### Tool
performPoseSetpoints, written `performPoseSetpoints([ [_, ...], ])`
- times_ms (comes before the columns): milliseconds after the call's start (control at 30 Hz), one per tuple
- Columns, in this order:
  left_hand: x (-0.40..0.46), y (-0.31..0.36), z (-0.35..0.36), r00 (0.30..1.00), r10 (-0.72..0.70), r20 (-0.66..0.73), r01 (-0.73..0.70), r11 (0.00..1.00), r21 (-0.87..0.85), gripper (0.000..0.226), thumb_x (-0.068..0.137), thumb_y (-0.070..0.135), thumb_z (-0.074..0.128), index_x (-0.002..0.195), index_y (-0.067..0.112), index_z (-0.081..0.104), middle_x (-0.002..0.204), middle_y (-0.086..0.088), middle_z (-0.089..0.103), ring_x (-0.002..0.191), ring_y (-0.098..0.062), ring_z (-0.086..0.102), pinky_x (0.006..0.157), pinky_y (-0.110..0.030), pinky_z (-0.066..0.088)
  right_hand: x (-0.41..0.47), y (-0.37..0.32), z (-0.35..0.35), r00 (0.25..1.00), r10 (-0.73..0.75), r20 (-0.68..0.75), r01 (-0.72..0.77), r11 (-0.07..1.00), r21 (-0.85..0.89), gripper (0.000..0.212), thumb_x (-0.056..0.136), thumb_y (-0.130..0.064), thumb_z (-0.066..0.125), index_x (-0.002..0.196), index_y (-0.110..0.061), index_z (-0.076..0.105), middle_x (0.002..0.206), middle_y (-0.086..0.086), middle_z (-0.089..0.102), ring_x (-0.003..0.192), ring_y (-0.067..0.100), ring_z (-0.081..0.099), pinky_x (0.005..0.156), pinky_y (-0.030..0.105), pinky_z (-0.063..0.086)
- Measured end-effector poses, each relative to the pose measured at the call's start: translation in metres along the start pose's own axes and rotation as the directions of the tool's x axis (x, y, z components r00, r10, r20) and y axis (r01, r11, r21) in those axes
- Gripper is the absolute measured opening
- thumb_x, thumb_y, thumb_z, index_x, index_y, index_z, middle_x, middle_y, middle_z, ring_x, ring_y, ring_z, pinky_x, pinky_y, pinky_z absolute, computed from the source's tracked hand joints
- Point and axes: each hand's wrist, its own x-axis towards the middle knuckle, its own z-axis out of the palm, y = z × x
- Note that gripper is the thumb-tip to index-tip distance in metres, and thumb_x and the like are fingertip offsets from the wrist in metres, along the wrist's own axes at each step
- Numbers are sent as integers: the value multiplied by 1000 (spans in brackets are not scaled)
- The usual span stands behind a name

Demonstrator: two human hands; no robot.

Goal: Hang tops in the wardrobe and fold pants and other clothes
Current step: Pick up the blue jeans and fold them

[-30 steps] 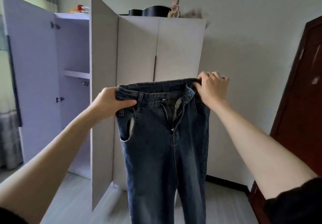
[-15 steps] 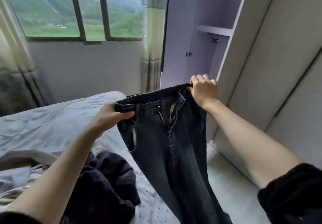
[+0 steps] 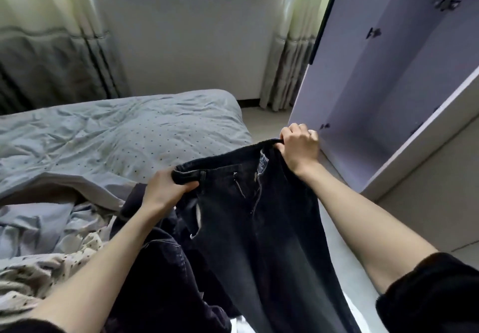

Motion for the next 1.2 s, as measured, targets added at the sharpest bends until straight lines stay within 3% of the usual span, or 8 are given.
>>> performPoseSetpoints([
  [233,30,-78,102,989,-108,-96,140,889,436,65,85,23,62,143,14,32,142,-12,37,129,-33,35,99,-49,33,-19,3,151,929,-26,369,-117,926,359,53,98,-31,45,147,-20,27,157,4,19,145,21,13,117,47,8],
  [500,-82,-110,224,974,222,41,-189,703,686,39,74,7,63,113,10,66,130,-12,57,124,-31,50,93,-46,30,-223,52,234,734,-58,677,-194,937,290,51,101,-39,30,149,-26,20,159,-3,3,146,13,1,117,44,0],
  [667,-153,-115,271,975,37,220,-176,733,657,51,63,13,82,111,3,67,126,-19,59,117,-37,55,81,-44,52,-321,81,231,658,-110,745,-73,975,209,52,101,-44,25,150,-30,15,159,-2,-3,146,15,-6,116,45,-6],
  [767,-184,-118,283,956,-19,293,-185,737,650,57,71,14,77,123,0,59,136,-21,49,127,-39,45,92,-45,48,-357,93,226,630,-66,774,-68,988,139,54,101,-45,21,151,-29,8,159,0,-8,146,17,-9,116,46,-6],
  [867,-217,-126,293,949,-53,310,-127,837,532,54,91,11,52,141,2,36,152,-17,25,142,-33,21,114,-37,20,-390,103,219,629,-28,777,-87,990,107,55,101,-46,20,151,-28,7,159,0,-9,146,17,-9,116,46,-7],
  [967,-244,-129,295,967,-206,153,173,964,202,49,90,3,52,136,1,39,136,-14,41,125,-26,41,108,-30,31,-414,98,205,718,-66,693,-95,977,191,53,98,-41,41,147,-24,30,157,7,16,145,24,14,114,54,4],
  [1067,-263,-134,303,846,-499,191,516,855,-49,49,92,13,57,137,6,38,119,-11,56,96,-18,56,84,-28,45,-442,88,191,854,-116,507,-39,958,285,39,89,-35,53,120,-15,66,133,14,55,124,31,51,100,64,32],
  [1200,-277,-138,331,784,-487,386,604,741,-292,21,89,14,62,108,8,54,107,-15,65,93,-23,62,84,-35,51,-485,77,190,894,-85,440,-73,941,330,27,77,-32,74,95,-12,73,122,12,63,116,29,58,97,62,36],
])
